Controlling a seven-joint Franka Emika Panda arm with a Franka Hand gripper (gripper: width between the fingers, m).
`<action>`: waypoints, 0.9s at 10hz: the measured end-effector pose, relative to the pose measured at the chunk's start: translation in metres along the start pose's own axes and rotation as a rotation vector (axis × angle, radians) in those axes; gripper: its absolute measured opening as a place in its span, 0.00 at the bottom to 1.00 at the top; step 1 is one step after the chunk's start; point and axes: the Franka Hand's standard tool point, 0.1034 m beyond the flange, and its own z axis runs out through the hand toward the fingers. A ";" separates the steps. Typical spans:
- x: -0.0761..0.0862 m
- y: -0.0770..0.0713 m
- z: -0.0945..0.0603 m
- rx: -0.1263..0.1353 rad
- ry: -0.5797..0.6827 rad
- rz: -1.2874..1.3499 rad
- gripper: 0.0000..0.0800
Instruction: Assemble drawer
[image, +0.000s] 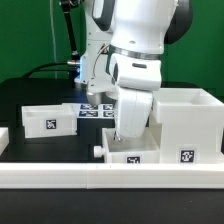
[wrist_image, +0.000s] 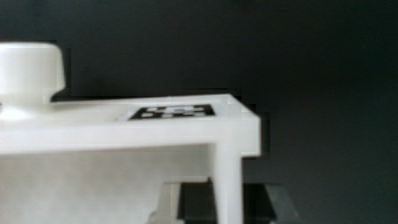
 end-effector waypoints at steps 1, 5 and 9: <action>0.000 0.001 0.000 -0.003 0.001 -0.002 0.05; 0.002 0.001 0.002 -0.030 0.010 0.005 0.05; 0.009 0.001 0.002 -0.054 0.021 0.019 0.05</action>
Offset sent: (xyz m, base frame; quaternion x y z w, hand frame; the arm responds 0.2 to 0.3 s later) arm 0.0000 0.0000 0.0000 0.0000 0.0000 0.0000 1.0000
